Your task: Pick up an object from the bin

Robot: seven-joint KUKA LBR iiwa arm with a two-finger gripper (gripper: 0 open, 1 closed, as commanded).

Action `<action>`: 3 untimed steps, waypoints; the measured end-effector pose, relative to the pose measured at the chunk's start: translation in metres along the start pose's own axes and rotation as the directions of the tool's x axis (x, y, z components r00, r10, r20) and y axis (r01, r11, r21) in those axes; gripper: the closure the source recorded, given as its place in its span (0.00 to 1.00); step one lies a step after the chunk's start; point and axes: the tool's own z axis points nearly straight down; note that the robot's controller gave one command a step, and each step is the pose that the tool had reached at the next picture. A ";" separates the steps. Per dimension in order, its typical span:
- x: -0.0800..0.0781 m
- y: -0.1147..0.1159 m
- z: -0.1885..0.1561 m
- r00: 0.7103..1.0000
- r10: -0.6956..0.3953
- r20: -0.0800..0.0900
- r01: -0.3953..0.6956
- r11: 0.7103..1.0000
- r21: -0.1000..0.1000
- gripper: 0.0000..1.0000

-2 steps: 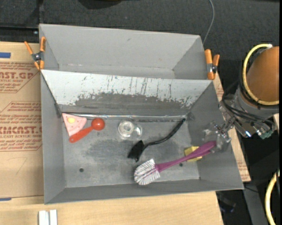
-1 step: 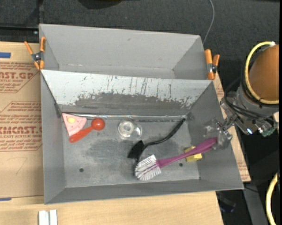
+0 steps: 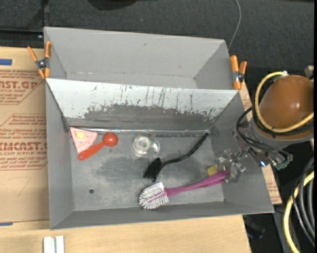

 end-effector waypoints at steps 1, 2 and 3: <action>-0.010 0.005 -0.122 1.000 0.011 0.003 -0.011 1.000 0.002 1.00; 0.004 -0.002 -0.048 0.999 0.036 0.000 -0.036 0.999 -0.001 1.00; -0.002 0.012 -0.054 0.998 0.058 0.006 -0.058 0.998 0.004 1.00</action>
Offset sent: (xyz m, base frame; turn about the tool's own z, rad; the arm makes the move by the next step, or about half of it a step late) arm -0.0067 -0.0085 0.0226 0.0424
